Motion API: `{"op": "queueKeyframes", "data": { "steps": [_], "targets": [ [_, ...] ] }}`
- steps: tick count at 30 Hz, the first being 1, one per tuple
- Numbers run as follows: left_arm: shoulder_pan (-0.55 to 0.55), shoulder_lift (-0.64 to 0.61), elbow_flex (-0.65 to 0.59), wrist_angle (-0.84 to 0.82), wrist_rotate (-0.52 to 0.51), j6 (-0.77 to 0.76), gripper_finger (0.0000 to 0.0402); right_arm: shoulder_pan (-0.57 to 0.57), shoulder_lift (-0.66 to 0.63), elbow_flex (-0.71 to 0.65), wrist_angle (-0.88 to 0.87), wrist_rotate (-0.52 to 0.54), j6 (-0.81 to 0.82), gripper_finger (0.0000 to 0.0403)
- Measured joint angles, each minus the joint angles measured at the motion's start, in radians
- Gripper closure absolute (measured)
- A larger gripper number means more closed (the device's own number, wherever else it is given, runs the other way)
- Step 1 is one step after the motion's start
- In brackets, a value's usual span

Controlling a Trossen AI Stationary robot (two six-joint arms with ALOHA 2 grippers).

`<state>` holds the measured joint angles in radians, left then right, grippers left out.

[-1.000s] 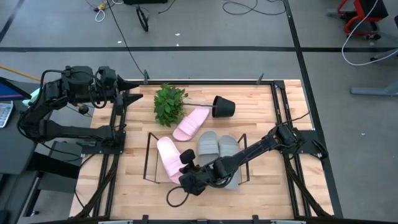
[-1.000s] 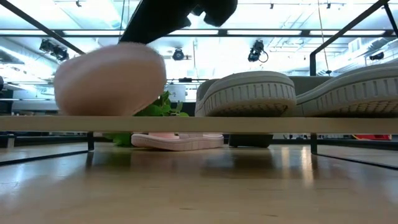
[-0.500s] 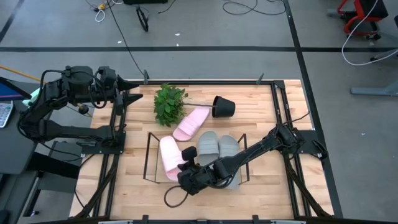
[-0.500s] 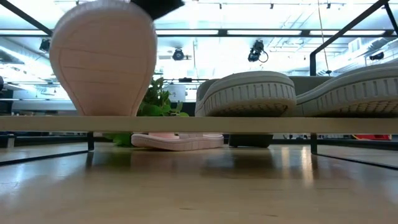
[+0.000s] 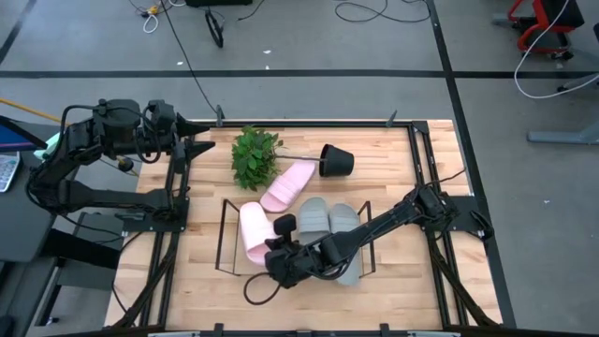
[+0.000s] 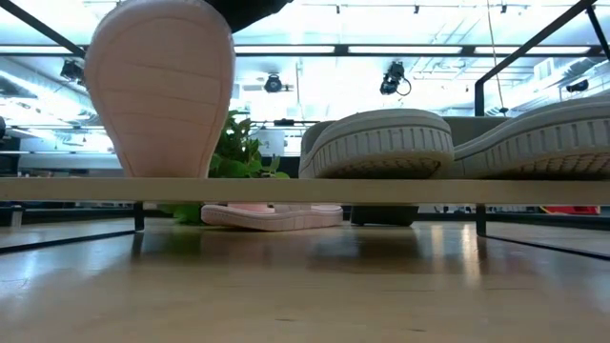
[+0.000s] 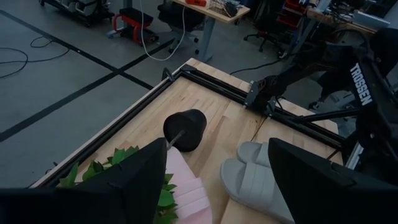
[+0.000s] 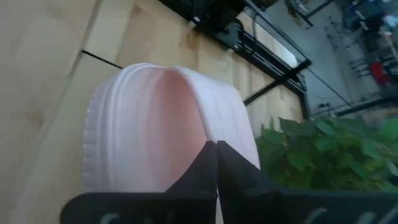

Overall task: Pick and place slides into the shelf
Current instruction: Put the top pink slipper on the shelf

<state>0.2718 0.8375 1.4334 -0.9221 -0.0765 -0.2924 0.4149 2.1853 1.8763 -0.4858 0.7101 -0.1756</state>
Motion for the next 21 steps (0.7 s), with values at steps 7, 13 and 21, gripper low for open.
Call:
{"op": "queueKeyframes", "data": {
  "steps": [7, 13, 21],
  "targets": [
    [0.0, 0.0, 0.0, 0.0, 0.0, 0.015, 0.0115, 0.001, -0.001, 0.0, -0.056, 0.046, 0.067, 0.0403],
    [0.0, 0.0, 0.0, 0.0, 0.0, 0.015, 0.0115, 0.007, -0.001, 0.0, -0.066, 0.063, 0.068, 0.0403],
    [0.0, 0.0, 0.0, 0.0, 0.0, 0.016, 0.0115, 0.005, -0.002, 0.045, -0.153, 0.133, 0.13, 0.0403]
  ]
}}
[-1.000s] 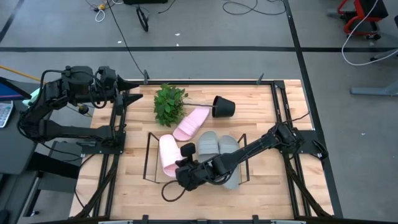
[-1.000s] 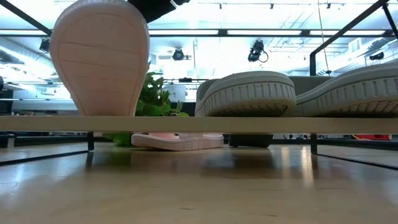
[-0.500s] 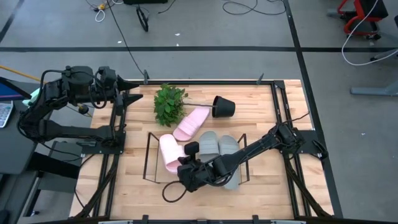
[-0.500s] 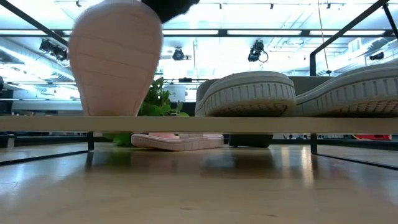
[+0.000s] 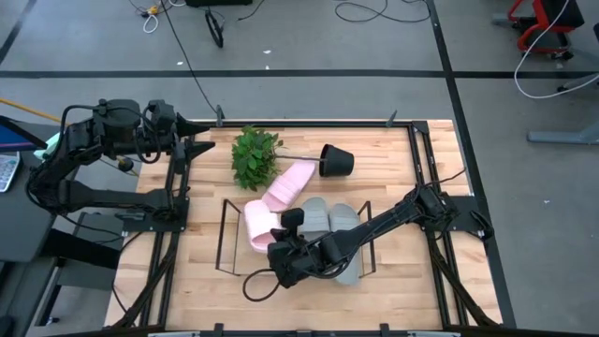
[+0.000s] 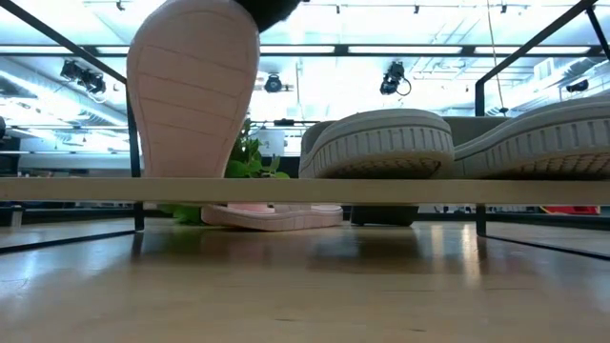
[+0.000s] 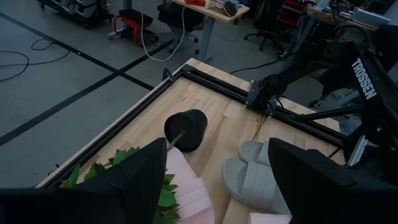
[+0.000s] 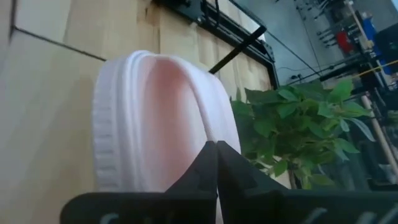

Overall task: Pick and place slides into the shelf
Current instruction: Put the top pink slipper on the shelf

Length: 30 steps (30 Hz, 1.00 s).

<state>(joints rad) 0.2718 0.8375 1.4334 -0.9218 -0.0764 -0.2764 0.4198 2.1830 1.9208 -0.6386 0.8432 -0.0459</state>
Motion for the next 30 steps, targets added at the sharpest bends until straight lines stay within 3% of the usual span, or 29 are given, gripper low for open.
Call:
{"op": "queueKeyframes", "data": {
  "steps": [18, 30],
  "targets": [
    [0.0, 0.0, 0.0, 0.0, 0.0, 0.0, 0.0115, -0.01, 0.012, 0.006, 0.126, -0.111, 0.002, 0.0403],
    [0.0, 0.0, 0.0, -0.006, 0.0, 0.0, 0.0115, -0.032, 0.074, 0.005, 0.218, -0.245, -0.026, 0.0403]
  ]
}}
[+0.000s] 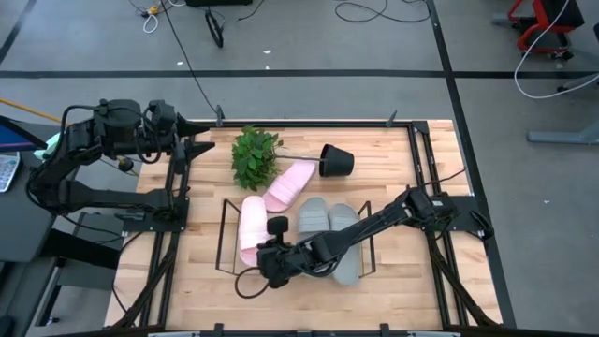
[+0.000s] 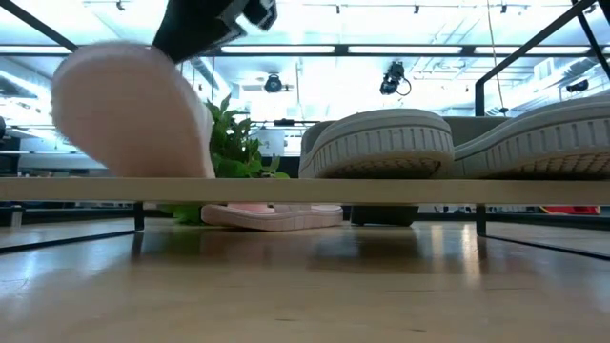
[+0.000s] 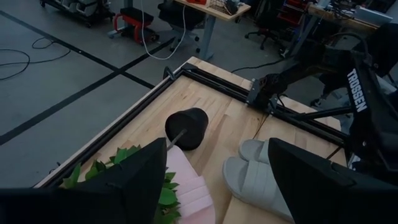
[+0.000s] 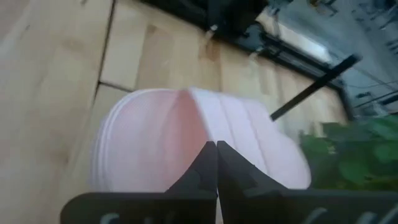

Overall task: Pick and place slides into the shelf
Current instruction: Put the top pink slipper on the shelf, then put the pink slipper on the shelf

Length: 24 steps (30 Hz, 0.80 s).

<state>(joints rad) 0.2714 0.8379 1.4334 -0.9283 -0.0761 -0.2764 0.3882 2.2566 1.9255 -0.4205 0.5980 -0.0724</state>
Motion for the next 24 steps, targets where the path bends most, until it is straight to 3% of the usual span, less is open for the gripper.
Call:
{"op": "queueKeyframes", "data": {
  "steps": [9, 16, 24],
  "targets": [
    [0.0, 0.0, 0.0, -0.005, 0.0, 0.002, 0.0115, 0.005, 0.017, 0.0, 0.023, -0.067, 0.009, 0.0403],
    [0.0, 0.0, 0.0, -0.005, 0.0, 0.002, 0.0115, -0.006, 0.022, 0.0, 0.036, -0.207, 0.025, 0.0401],
    [0.0, 0.0, 0.0, -0.005, 0.0, 0.002, 0.0115, -0.014, 0.024, -0.002, 0.052, -0.246, 0.027, 0.0353]
  ]
}}
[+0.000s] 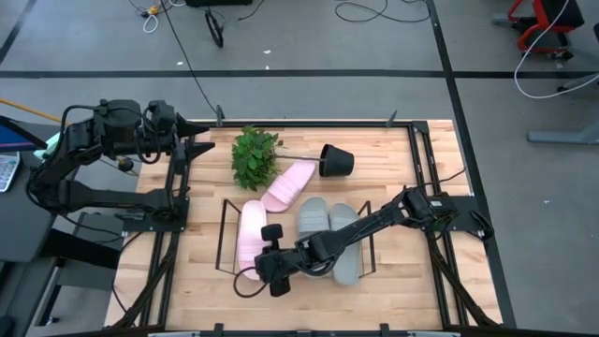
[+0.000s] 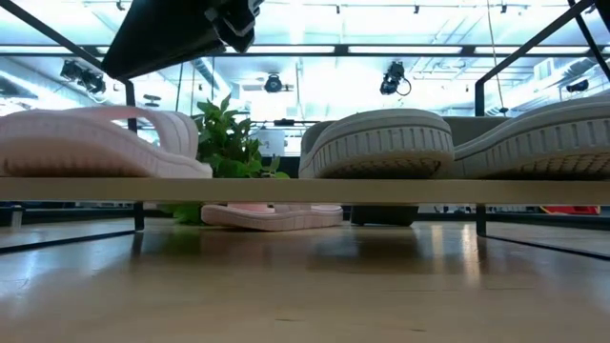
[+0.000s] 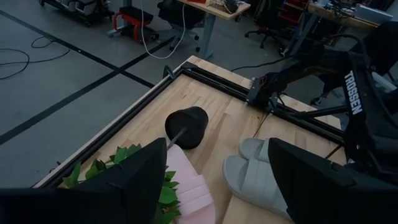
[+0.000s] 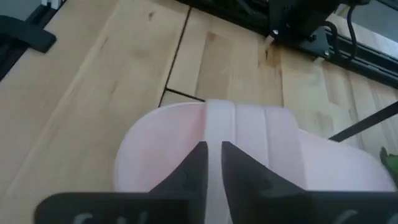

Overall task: Pick and place slides into the shelf
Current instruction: Put the pink slipper on the shelf

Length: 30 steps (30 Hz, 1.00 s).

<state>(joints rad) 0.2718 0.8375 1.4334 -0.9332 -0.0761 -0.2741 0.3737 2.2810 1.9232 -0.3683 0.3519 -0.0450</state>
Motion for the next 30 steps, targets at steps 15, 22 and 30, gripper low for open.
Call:
{"op": "queueKeyframes", "data": {
  "steps": [15, 22, 30],
  "targets": [
    [0.0, 0.0, 0.0, 0.0, 0.001, 0.009, 0.0115, -0.098, -0.218, 0.021, -0.355, 0.126, 0.3, 0.0284],
    [0.0, 0.0, 0.0, -0.001, 0.001, 0.02, 0.0115, -0.293, -0.296, 0.01, -0.484, -0.035, 0.503, 0.028],
    [0.0, 0.0, 0.0, -0.001, 0.001, 0.025, 0.0115, -0.504, -0.286, 0.01, -0.515, -0.4, 0.539, 0.0246]
  ]
}}
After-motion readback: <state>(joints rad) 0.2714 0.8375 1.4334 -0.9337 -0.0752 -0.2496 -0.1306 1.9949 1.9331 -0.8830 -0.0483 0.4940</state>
